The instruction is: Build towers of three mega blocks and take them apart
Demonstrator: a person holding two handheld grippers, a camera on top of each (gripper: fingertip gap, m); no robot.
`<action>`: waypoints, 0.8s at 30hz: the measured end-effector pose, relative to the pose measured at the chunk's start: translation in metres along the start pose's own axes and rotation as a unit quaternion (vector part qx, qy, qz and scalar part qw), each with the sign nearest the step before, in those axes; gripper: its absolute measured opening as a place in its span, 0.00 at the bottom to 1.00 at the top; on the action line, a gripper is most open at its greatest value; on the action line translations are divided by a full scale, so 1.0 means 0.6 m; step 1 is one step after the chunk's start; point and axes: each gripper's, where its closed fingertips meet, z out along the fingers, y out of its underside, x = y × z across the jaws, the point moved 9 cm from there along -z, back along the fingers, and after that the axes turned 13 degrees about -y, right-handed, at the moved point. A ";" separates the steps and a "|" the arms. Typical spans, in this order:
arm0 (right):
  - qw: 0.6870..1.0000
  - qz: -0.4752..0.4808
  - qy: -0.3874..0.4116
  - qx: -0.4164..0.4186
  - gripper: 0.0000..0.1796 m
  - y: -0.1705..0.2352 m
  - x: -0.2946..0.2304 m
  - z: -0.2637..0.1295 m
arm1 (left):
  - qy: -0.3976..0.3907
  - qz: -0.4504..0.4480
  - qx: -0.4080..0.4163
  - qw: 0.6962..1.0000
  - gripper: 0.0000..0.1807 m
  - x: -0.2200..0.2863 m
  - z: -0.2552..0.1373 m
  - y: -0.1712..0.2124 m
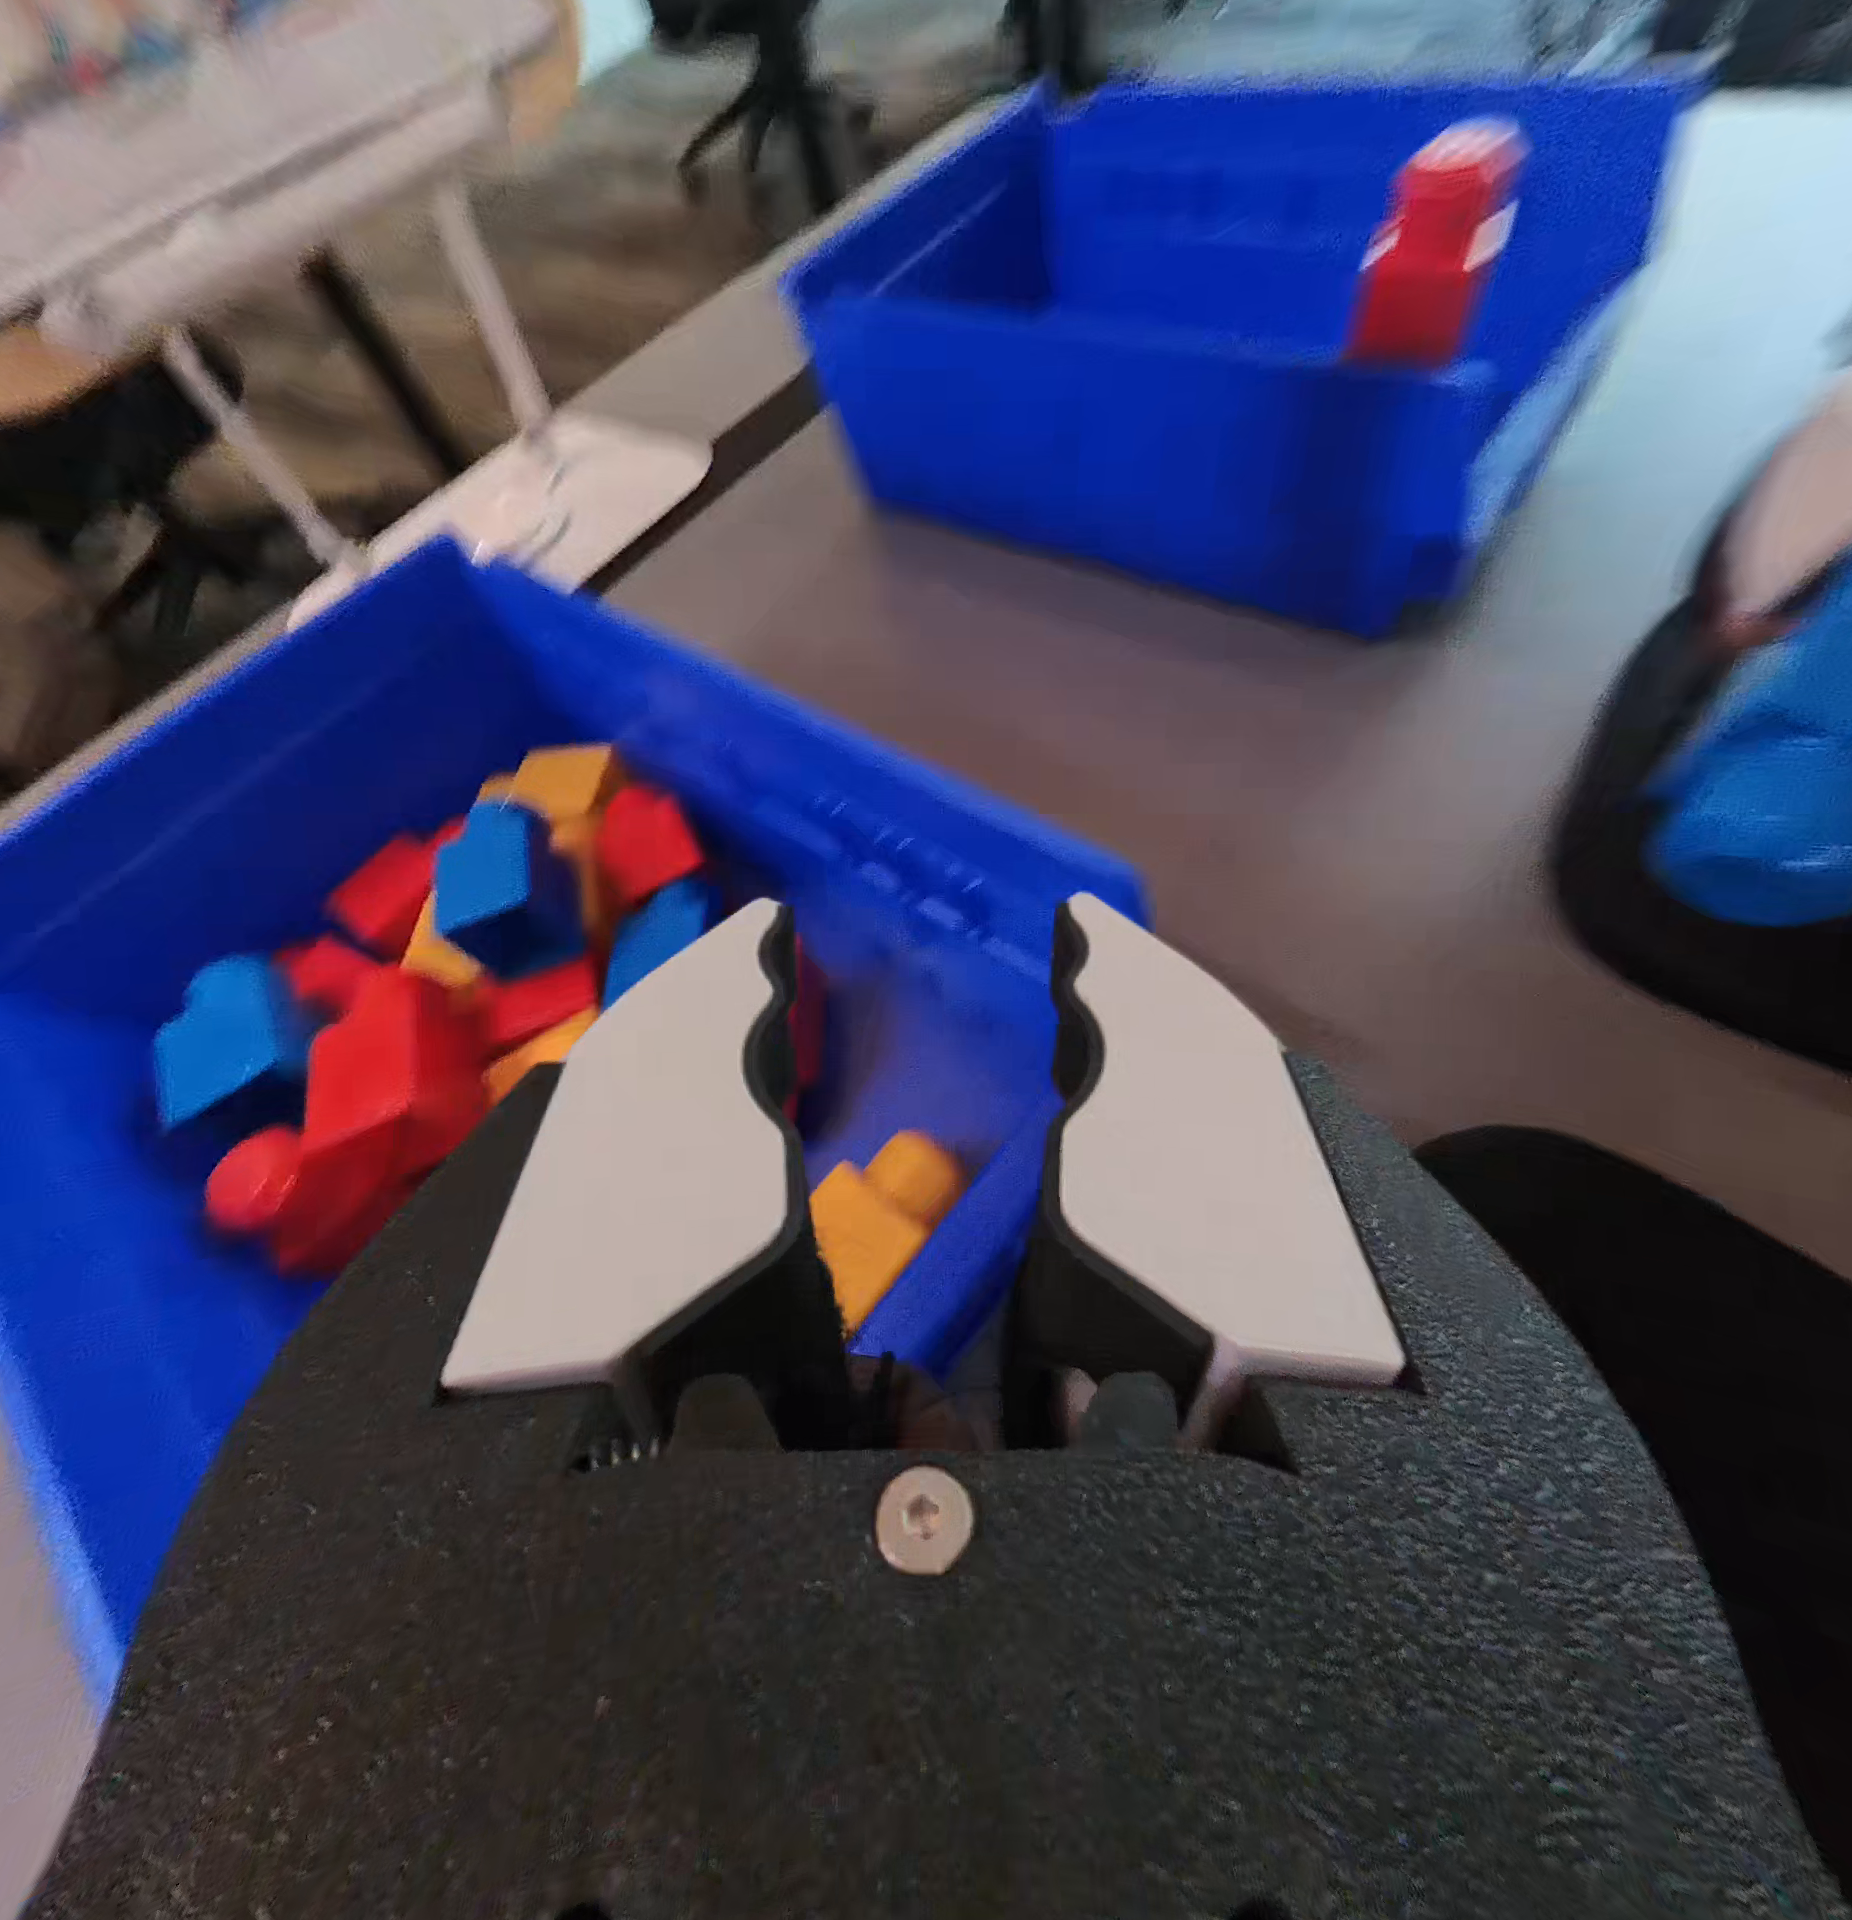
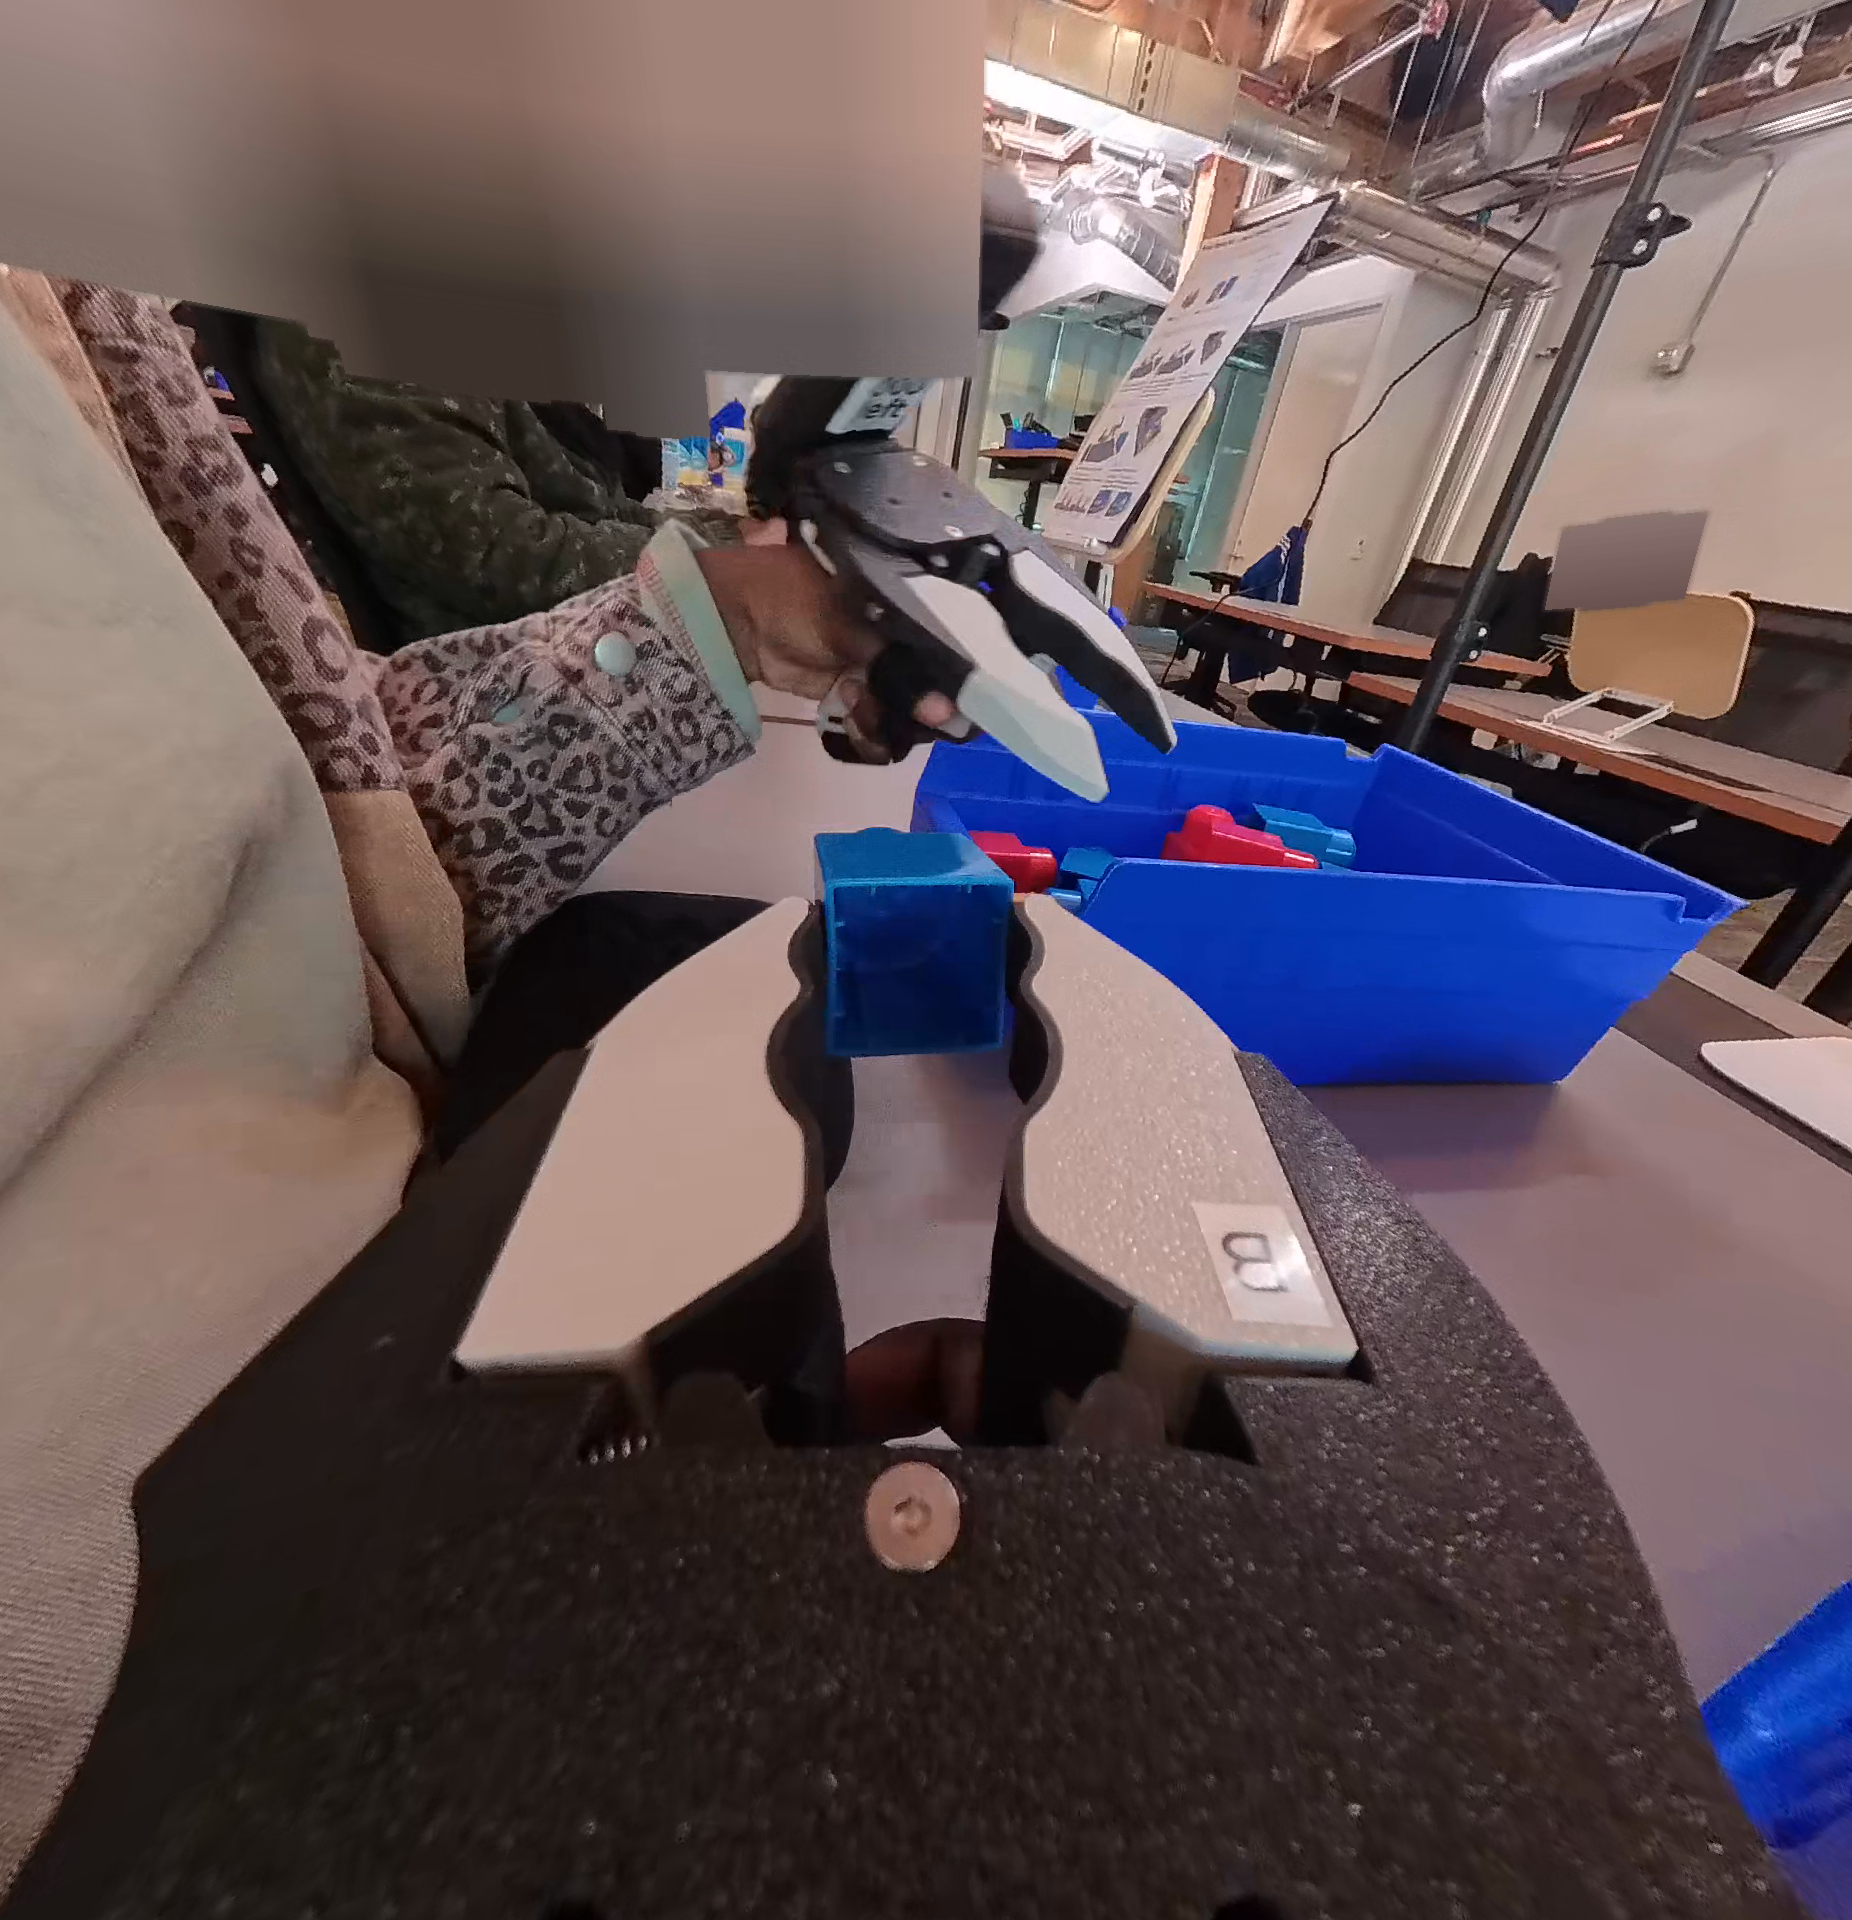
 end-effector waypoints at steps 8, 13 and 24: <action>1.000 -0.001 0.003 -0.016 0.18 0.005 0.001 0.003 | -0.061 0.108 -0.243 0.962 0.26 -0.037 0.114 0.047; 1.000 0.003 0.005 -0.004 0.18 0.003 0.003 0.000 | -0.042 0.127 -0.293 0.947 0.23 -0.035 0.158 0.080; 1.000 0.005 0.016 0.006 0.18 0.000 0.006 -0.004 | -0.008 0.196 -0.046 0.980 0.20 -0.027 0.053 0.027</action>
